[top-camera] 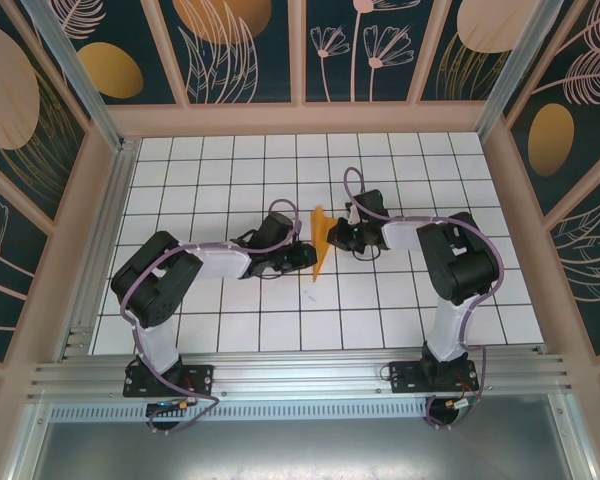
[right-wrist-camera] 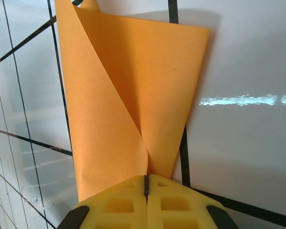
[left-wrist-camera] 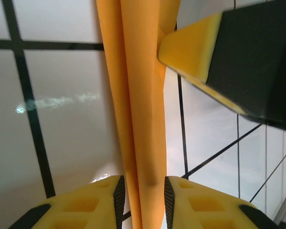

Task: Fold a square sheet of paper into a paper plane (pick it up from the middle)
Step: Fold the wing for the fifth time at the center of the table.

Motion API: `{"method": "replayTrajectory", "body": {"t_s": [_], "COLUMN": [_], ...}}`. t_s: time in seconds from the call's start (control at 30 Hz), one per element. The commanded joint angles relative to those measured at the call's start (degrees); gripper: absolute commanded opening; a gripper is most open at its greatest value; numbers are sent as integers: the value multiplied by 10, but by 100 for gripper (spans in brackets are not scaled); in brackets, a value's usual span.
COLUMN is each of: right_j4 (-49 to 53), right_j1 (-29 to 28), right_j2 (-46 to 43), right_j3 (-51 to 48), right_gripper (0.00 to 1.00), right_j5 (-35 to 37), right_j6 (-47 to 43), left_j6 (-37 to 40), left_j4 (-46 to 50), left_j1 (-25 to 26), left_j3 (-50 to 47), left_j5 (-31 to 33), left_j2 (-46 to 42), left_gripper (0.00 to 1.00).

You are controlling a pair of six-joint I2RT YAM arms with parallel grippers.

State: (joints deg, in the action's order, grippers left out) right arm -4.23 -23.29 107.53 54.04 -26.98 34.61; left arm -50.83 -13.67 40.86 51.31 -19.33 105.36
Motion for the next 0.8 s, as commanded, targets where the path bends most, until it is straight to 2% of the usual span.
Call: {"method": "replayTrajectory", "body": {"t_s": [0.0, 0.1, 0.37, 0.77], "right_j4": [37, 42, 44, 48], "right_j1": [3, 2, 1, -1], "right_j2": [2, 5, 11, 14], "right_j3": [11, 15, 21, 27], "right_gripper": [0, 0, 0, 0], "right_j5": [24, 26, 24, 22], "right_j6": [-23, -28, -29, -32], "left_j6": [-26, -35, -21, -16], "left_j4": [-48, -68, -35, -37], "left_j1": [-12, -12, -12, -12], "left_j3": [-10, -10, 10, 14], "left_j5": [-27, -59, -62, -83], "left_j2": [-8, 9, 36, 49], "left_gripper": [28, 27, 18, 23]}}
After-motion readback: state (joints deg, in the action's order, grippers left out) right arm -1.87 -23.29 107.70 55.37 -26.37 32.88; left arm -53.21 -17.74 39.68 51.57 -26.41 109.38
